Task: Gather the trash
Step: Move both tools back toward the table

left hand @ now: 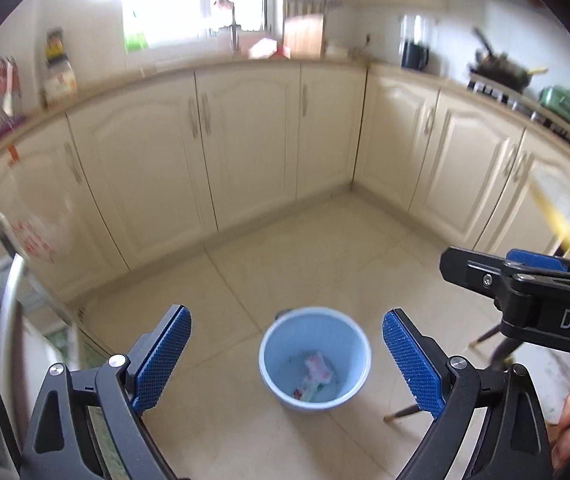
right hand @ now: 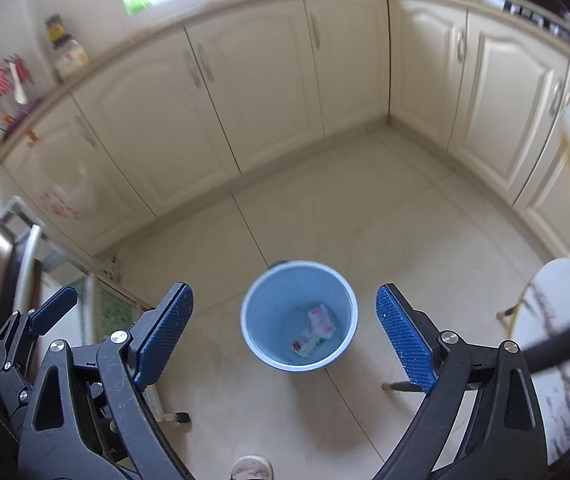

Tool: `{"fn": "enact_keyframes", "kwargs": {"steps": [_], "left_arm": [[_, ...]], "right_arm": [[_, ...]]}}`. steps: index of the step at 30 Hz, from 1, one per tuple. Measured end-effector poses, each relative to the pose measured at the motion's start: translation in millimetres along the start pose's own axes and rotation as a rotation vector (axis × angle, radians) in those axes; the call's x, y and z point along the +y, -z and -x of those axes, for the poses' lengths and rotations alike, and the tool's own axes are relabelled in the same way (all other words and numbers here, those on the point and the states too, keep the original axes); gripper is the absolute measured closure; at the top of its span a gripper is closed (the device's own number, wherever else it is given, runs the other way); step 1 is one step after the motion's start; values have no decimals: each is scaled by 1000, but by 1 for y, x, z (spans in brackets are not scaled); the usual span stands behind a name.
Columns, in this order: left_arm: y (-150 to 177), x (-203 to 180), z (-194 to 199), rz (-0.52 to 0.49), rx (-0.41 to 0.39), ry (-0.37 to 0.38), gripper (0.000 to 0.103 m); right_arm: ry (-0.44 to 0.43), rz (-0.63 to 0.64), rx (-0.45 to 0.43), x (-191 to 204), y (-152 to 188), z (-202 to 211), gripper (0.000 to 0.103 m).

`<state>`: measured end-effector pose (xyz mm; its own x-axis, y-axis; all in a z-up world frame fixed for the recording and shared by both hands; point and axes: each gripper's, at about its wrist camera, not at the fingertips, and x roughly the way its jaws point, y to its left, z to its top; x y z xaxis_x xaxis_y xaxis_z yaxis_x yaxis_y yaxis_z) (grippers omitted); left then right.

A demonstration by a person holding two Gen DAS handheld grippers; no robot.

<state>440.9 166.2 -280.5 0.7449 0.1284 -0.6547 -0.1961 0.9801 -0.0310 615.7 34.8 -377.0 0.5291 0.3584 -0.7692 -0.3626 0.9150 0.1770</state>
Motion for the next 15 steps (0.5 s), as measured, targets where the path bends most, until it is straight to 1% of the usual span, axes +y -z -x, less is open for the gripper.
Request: {"fn": "enact_keyframes", "kwargs": {"steps": [4, 5, 7, 11, 13, 15], "left_arm": [[0, -26, 81, 6, -123, 19, 1], [-1, -35, 102, 3, -160, 37, 1], [2, -56, 137, -14, -204, 64, 1], [10, -89, 201, -46, -296, 97, 1], [19, -106, 231, -52, -341, 123, 1], [40, -113, 260, -56, -379, 147, 1]], "right_arm": [[17, 8, -123, 4, 1, 90, 7], [22, 11, -149, 5, 3, 111, 0], [35, 19, -215, 3, 8, 160, 0], [95, 32, -341, 1, 19, 250, 0], [123, 29, -397, 1, 26, 288, 0], [158, 23, -465, 0, 39, 334, 0]]}}
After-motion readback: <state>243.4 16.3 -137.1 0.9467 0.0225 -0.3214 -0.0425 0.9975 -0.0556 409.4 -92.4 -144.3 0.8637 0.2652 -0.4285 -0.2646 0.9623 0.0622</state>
